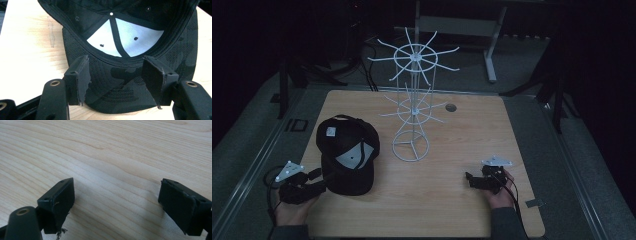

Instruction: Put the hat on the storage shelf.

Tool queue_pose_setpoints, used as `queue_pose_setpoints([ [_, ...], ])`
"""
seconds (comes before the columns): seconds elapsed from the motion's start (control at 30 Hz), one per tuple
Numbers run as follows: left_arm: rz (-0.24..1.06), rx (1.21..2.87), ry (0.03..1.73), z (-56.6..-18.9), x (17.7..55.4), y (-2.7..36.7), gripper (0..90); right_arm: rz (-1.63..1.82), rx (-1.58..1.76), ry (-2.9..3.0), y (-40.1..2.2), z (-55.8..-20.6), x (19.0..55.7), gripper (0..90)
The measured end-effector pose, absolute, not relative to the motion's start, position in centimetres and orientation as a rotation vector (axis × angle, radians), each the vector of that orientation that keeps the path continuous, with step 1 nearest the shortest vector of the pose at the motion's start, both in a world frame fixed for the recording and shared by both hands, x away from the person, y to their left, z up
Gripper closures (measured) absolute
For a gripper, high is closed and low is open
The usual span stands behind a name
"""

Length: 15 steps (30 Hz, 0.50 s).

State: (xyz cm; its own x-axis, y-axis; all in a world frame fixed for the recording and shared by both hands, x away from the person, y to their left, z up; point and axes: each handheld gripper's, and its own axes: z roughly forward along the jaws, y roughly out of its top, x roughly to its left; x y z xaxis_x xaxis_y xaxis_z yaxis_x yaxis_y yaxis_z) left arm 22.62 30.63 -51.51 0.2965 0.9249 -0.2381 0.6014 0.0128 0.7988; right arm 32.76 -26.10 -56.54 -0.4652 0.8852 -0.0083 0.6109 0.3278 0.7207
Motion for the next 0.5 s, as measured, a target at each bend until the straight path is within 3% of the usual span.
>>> queue_pose_setpoints([
  [0.5,0.455,1.687,1.448,-52.35,23.03,31.23,38.3,0.929,1.322,2.197,-26.1,-56.54,32.76,13.3],
])
